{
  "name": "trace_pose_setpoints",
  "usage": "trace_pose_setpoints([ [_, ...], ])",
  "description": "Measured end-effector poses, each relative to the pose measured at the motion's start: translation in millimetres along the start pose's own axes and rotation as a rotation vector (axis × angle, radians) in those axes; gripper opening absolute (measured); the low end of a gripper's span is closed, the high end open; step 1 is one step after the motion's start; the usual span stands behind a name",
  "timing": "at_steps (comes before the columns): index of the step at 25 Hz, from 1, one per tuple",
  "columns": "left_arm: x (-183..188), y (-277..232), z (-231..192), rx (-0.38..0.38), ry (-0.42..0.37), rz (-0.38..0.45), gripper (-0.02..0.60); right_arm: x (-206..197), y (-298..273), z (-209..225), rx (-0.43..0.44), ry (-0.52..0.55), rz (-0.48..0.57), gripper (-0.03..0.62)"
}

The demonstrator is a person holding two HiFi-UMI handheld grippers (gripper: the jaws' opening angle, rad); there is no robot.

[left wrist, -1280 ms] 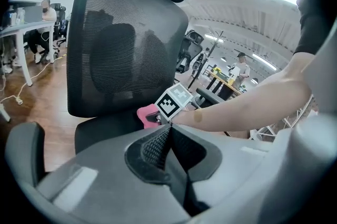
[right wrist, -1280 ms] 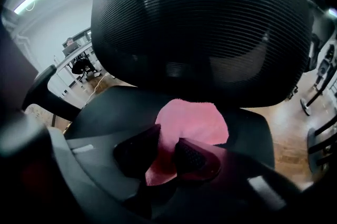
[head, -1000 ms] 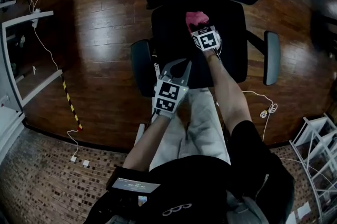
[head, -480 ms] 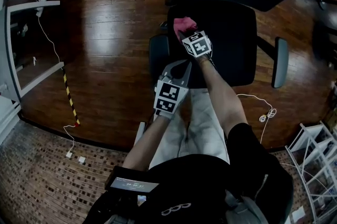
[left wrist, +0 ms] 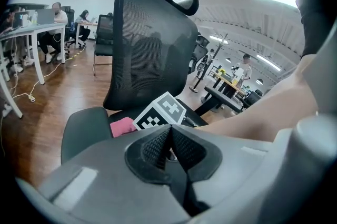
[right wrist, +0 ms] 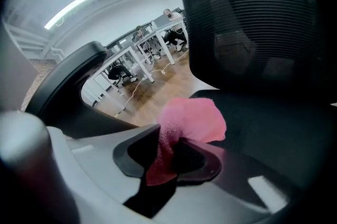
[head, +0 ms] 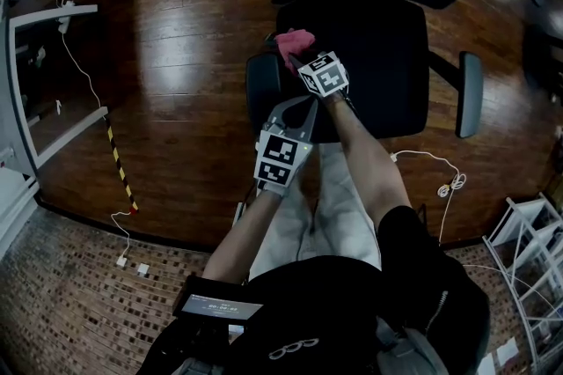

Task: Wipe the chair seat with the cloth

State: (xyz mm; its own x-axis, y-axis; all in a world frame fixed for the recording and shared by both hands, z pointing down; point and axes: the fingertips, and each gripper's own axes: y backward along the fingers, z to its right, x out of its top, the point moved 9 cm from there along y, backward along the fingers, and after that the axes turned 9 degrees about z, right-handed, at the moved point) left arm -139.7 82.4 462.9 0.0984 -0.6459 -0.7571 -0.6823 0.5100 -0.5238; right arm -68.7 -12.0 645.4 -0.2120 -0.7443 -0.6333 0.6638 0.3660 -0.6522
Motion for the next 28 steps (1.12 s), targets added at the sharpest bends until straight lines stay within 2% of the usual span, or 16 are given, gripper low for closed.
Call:
trace_pose_setpoints([
  [8,2.9,-33.4,37.3,-0.052,-0.039,-0.023,-0.008,-29.7,53.2,58.4,-0.092,-0.045,-0.015,0.084],
  [17,3.6,-71.8,81.4,-0.105,-0.070,-0.053,-0.008,-59.4,122.3,135.5,-0.239,-0.130,-0.006,0.084],
  [28,12.2,-99.7,117.9,-0.136,-0.091,-0.056,-0.008,-88.4,215.8,212.2,-0.514,-0.224,0.000,0.084],
])
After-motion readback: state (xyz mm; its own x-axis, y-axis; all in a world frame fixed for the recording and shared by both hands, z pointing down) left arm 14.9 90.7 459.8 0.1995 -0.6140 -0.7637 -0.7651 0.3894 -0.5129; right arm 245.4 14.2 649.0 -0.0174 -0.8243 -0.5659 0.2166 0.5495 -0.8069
